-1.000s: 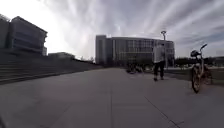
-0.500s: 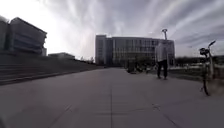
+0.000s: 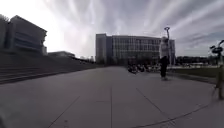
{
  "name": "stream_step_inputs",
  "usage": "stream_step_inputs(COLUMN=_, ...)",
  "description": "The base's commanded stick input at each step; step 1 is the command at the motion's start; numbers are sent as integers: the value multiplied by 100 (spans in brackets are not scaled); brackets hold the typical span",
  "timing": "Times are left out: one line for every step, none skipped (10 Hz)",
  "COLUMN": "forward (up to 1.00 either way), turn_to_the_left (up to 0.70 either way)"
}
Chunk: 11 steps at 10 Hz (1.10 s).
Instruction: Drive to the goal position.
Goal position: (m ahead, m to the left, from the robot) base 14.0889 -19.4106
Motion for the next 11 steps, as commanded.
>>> stream_step_inputs(forward=70, turn_to_the_left=0)
stream_step_inputs(forward=70, turn_to_the_left=0)
stream_step_inputs(forward=70, turn_to_the_left=0)
stream_step_inputs(forward=70, turn_to_the_left=0)
stream_step_inputs(forward=70, turn_to_the_left=0)
stream_step_inputs(forward=70, turn_to_the_left=0)
stream_step_inputs(forward=70, turn_to_the_left=0)
stream_step_inputs(forward=70, turn_to_the_left=0)
stream_step_inputs(forward=70, turn_to_the_left=0)
stream_step_inputs(forward=70, turn_to_the_left=0)
stream_step_inputs(forward=70, turn_to_the_left=0)
